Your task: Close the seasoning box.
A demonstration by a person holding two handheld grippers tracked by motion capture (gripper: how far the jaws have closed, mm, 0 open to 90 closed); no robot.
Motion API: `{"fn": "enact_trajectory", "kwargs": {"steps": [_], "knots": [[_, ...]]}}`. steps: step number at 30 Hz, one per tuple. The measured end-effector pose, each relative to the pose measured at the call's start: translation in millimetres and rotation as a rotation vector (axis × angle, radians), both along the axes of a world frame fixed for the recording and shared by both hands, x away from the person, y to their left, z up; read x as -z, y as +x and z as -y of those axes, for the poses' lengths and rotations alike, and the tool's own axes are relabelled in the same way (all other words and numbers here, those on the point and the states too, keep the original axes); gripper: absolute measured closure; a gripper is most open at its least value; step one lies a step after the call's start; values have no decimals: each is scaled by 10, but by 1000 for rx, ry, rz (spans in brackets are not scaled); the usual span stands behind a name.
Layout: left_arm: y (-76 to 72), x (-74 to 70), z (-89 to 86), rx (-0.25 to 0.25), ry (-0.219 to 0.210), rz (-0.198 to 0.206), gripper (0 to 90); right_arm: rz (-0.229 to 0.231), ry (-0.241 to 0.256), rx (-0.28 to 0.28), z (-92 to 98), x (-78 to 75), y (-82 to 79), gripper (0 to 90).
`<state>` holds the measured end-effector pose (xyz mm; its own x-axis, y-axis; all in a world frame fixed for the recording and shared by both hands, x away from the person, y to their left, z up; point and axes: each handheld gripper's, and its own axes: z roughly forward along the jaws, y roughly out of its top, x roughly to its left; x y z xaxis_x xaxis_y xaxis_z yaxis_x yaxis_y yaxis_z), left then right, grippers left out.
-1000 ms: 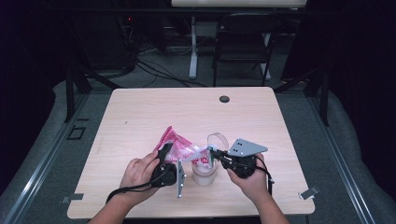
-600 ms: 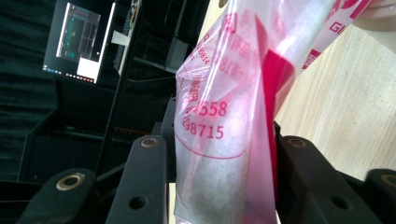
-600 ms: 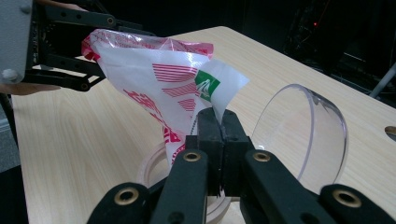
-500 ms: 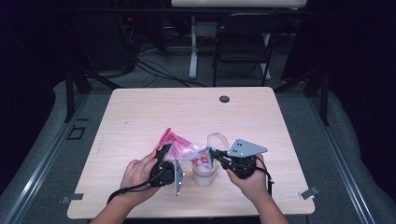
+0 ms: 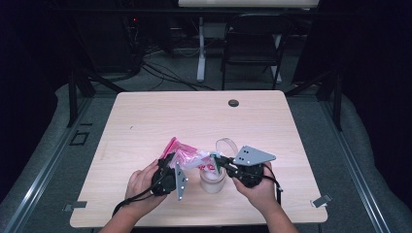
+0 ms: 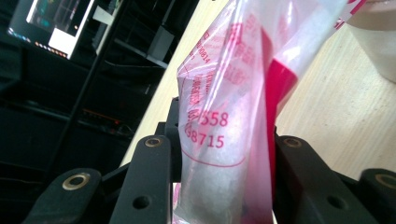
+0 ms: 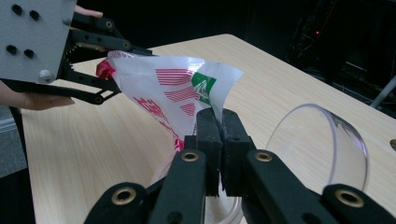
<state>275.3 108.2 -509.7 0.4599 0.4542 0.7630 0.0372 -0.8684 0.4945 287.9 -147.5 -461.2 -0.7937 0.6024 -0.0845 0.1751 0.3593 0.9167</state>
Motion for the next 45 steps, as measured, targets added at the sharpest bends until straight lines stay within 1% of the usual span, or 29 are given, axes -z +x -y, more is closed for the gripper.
{"fn": "enact_trajectory", "kwargs": {"steps": [2,3,4,6,7,9,10,13,14,16,17,20,21,23,26,28,29,31,33,34,37,39,43,45], "knots": [[0,30,-20,-6,-27,-17,699,5,0,2,-27,-3,-6,878],[3,57,-25,-7,-54,-26,702,5,0,2,-40,-2,-7,877],[5,75,-34,-12,-71,-42,704,6,1,0,-55,-1,-11,874],[10,91,-51,-14,-91,-64,710,10,-1,-5,-78,-1,-18,866],[13,103,-62,-19,-108,-78,713,10,-1,-7,-82,-5,-23,862],[23,119,-75,-20,-131,-108,720,12,8,-15,-89,-14,-30,838],[29,132,-76,-20,-139,-109,722,14,13,-16,-95,-18,-35,824],[45,179,-83,-23,-157,-132,727,20,19,-22,-122,-27,-49,758],[50,194,-92,-24,-167,-147,728,22,22,-22,-129,-26,-52,740],[57,216,-105,-25,-180,-156,730,18,40,-35,-142,-20,-52,696],[64,220,-121,-24,-195,-176,730,13,45,-42,-146,-17,-48,669],[81,233,-158,-28,-236,-202,732,-9,61,-45,-153,-12,-30,584],[85,245,-171,-30,-253,-214,732,-12,69,-44,-152,-11,-26,567],[93,255,-187,-30,-267,-231,732,-24,90,-49,-148,-10,-17,534],[115,281,-211,-27,-313,-265,731,-24,105,-45,-148,-10,-18,500],[128,298,-219,-27,-338,-280,730,-22,107,-44,-149,-10,-21,492],[139,308,-227,-29,-348,-296,730,-21,110,-44,-149,-10,-22,490],[160,333,-239,-29,-369,-314,727,-20,119,-41,-145,-12,-22,483],[174,348,-246,-29,-380,-333,726,-18,129,-37,-135,-14,-20,481],[178,357,-247,-28,-392,-339,725,-18,132,-36,-131,-13,-17,481],[210,395,-276,-28,-440,-389,722,-18,133,-28,-115,-12,-14,480],[231,423,-296,-29,-451,-417,720,-19,139,-29,-105,-11,-10,480],[265,444,-335,-39,-490,-457,720,-24,157,-24,-87,-9,-5,481],[277,457,-348,-44,-517,-472,720,-26,156,-21,-75,-10,-2,481]]}}
